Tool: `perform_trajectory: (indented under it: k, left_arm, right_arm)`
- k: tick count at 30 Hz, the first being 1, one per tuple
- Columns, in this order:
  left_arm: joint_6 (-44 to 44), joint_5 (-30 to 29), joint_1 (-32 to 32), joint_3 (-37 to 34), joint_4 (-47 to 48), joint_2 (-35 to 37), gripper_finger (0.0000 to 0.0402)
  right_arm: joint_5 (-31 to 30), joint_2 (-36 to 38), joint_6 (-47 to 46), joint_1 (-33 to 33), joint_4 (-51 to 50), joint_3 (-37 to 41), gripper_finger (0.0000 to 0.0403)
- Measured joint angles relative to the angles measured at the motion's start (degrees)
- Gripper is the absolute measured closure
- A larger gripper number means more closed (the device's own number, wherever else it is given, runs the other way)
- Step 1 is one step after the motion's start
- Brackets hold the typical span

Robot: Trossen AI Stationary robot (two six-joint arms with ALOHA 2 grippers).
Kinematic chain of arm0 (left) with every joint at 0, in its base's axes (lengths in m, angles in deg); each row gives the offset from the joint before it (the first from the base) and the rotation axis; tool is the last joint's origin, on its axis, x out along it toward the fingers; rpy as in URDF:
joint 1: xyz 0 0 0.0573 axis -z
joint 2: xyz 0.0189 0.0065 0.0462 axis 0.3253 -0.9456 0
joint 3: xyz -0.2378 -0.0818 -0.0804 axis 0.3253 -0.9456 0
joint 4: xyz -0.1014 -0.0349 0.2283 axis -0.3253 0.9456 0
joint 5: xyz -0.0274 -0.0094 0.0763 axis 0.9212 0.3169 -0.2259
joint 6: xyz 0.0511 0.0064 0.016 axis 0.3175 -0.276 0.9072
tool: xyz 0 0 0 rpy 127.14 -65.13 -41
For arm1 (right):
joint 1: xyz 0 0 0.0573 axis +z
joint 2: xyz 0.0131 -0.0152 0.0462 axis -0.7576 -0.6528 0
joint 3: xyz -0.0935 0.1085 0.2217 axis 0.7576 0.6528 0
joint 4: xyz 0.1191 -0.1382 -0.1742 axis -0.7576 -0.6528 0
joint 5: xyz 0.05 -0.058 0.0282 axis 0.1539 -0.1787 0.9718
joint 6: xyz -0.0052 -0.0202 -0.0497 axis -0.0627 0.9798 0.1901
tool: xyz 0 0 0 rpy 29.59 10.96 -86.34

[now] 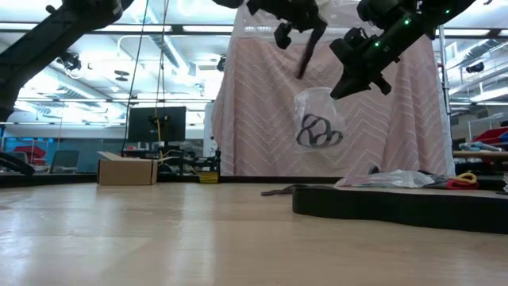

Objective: Sort rubber bands
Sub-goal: Put the black rubber band into the transparent zip bag

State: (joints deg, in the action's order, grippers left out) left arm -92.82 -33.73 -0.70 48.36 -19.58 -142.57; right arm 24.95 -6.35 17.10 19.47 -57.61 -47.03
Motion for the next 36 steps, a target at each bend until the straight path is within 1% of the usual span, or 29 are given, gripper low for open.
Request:
perform_trajectory:
  k: [12,27,36]
  left_arm:
    - [-1.3,0.1,-0.4,0.0,-0.1,-2.1,0.0401]
    - [-2.9,0.2,-0.5,0.0,2.8,-4.3,0.0401]
    - [-3.0,0.1,-0.5,0.0,2.2,-4.3,0.0401]
  right_arm:
    - [0.0,0.0,1.3,-0.3,0.0,0.0,0.0402]
    - [0.0,0.0,1.9,-0.5,-0.1,0.0,0.0402]
    - [0.3,0.0,2.4,-2.6,1.2,0.0,0.0402]
